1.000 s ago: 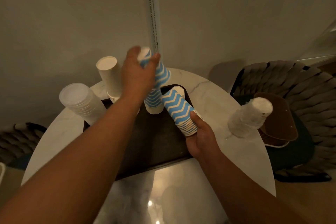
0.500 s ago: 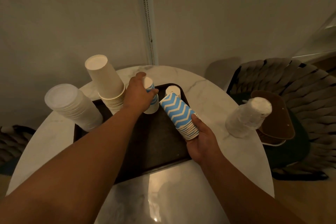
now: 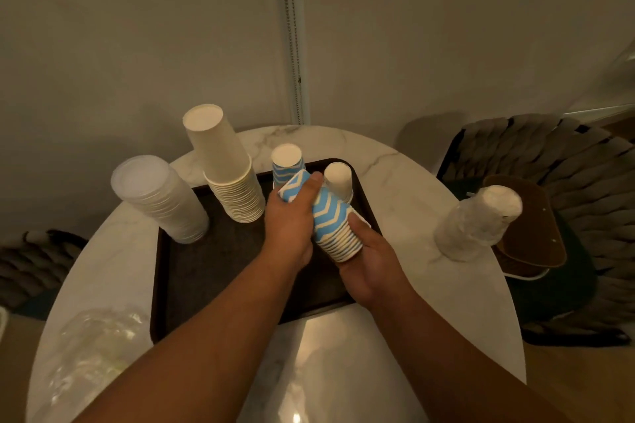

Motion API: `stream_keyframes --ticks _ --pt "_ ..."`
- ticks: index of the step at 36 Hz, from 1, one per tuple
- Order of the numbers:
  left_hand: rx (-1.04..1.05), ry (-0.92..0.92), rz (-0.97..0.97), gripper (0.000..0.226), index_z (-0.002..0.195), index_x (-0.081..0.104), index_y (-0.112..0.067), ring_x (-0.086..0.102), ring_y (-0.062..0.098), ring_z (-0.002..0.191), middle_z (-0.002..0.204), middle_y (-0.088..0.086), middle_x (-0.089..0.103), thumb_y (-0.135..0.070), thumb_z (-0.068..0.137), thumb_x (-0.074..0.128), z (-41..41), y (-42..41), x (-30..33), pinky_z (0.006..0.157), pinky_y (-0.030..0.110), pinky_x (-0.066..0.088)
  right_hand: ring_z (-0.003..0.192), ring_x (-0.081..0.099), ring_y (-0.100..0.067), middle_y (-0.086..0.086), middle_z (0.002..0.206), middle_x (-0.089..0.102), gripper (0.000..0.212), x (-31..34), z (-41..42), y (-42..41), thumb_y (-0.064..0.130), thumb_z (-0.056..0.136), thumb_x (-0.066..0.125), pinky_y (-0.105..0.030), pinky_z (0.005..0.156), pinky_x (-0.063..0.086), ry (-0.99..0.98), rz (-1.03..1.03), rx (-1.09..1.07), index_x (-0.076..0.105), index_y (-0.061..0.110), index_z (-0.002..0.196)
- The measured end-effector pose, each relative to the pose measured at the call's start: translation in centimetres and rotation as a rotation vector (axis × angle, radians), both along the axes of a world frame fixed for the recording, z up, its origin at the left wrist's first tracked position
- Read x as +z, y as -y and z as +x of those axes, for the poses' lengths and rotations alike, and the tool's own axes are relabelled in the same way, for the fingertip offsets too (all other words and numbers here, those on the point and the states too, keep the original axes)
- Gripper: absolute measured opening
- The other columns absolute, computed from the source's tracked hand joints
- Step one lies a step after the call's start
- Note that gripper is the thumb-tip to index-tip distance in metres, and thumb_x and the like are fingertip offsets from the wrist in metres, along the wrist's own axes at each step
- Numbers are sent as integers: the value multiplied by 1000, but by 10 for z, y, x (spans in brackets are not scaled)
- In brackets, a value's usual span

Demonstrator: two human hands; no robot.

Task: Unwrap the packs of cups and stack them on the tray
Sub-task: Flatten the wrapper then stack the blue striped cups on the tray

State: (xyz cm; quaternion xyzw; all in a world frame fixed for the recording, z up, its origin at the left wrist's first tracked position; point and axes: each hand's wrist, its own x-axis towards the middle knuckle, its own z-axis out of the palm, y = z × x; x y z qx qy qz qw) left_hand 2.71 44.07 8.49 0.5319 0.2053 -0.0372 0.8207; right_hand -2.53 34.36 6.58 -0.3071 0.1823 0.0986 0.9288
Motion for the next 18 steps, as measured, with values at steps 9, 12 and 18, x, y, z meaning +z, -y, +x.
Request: stream_keyframes --ticks 9,12,18 --pt "180 68 89 54 117 60 -7 74 21 89 102 8 73 -32 74 83 32 -13 29 77 40 61 103 67 -28 -18 120 66 44 -1 -7 3 19 82 58 -34 85 55 1 -81 -73 58 4 123" --pt "165 280 329 50 107 60 -15 73 16 88 98 3 73 -39 70 83 51 -23 53 83 41 59 98 68 -25 -14 116 69 45 -4 -7 9 21 81 58 -31 79 57 -23 -53 -78 57 7 124" --pt "118 539 701 51 107 49 -20 60 -8 84 95 -14 60 -31 73 85 80 -31 73 80 13 48 90 71 -20 -7 103 74 34 -4 -8 14 22 80 57 -32 78 55 -18 -32 -60 61 13 113"
